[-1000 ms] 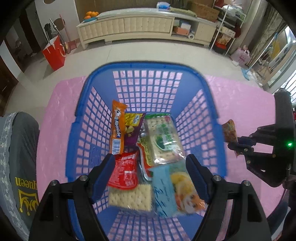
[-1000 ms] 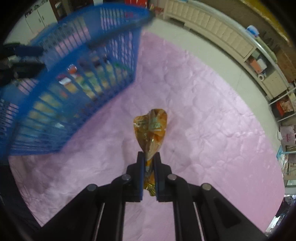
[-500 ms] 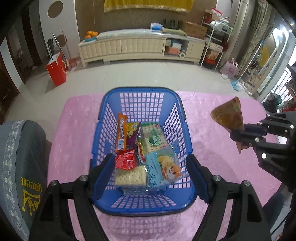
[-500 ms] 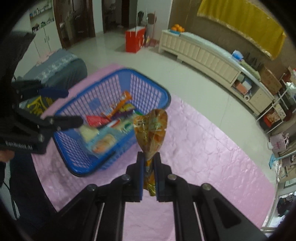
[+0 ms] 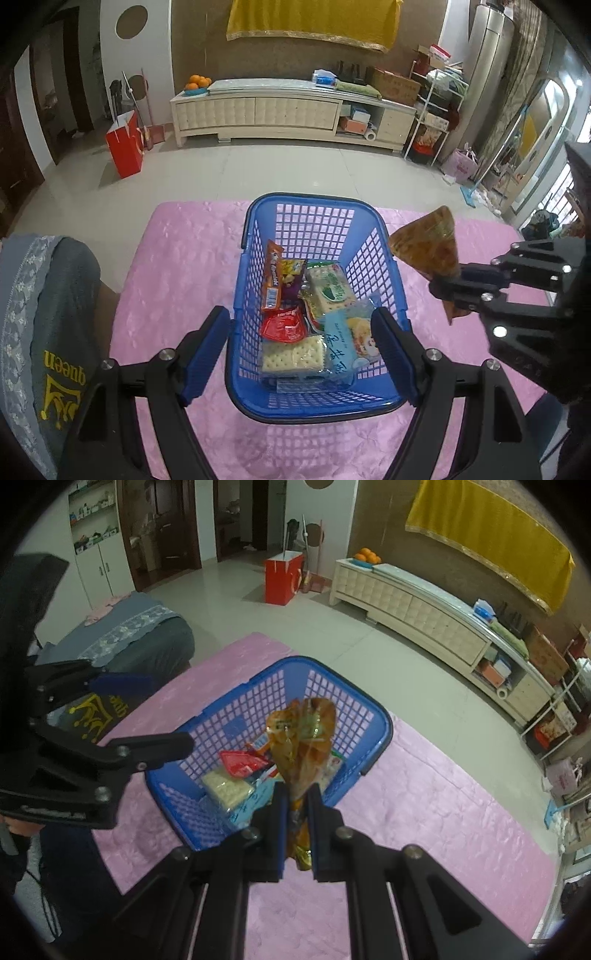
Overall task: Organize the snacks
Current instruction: 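Carry the yellow-orange pack over the basket and open the right tool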
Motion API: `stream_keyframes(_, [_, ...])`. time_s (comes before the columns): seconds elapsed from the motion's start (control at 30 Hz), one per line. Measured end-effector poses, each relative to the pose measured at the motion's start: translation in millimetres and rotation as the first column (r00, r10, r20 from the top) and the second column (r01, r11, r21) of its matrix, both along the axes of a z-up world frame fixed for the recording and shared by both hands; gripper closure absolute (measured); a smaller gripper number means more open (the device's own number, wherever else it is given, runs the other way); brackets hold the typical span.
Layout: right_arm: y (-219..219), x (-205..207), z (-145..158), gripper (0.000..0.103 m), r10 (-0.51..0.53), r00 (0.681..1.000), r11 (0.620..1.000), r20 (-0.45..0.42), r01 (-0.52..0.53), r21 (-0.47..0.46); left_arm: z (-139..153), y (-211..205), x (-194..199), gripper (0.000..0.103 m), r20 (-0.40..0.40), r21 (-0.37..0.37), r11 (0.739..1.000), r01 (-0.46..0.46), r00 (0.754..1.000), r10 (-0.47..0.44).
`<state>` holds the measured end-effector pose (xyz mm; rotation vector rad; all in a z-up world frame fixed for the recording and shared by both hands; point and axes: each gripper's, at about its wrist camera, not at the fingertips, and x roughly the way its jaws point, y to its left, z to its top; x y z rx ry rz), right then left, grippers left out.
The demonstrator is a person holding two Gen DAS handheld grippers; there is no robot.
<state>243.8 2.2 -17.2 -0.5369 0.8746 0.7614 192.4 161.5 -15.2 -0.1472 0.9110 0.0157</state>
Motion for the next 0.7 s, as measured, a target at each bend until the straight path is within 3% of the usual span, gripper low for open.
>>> stream_keyframes(0.23, [17.7, 15.6, -20.4, 0.089, -0.024, 0.999, 1.000, -0.047, 0.024, 0.002, -15.6, 15.7, 9.6, 0.026, -0.015, -0.006, 1.000, -0.016, 1.000, 0.016])
stream_keyframes(0.6, [34.1, 34.7, -47.3, 0.089, -0.058, 0.997, 0.997, -0.048, 0.055, -0.053, -35.7, 27.9, 18.8, 0.026, -0.040, -0.013, 0.999, -0.039, 0.998, 0.039])
stream_keyframes(0.67, [35.5, 34.9, -48.6, 0.086, -0.056, 0.997, 0.997, -0.047, 0.053, -0.052, -37.9, 27.1, 18.8, 0.026, -0.045, -0.010, 0.999, -0.039, 0.998, 0.039])
stream_keyframes(0.7, [36.8, 34.7, -48.9, 0.078, -0.059, 0.998, 0.997, -0.028, 0.057, -0.059, -38.2, 26.5, 18.3, 0.026, -0.046, -0.010, 0.999, -0.039, 0.998, 0.038])
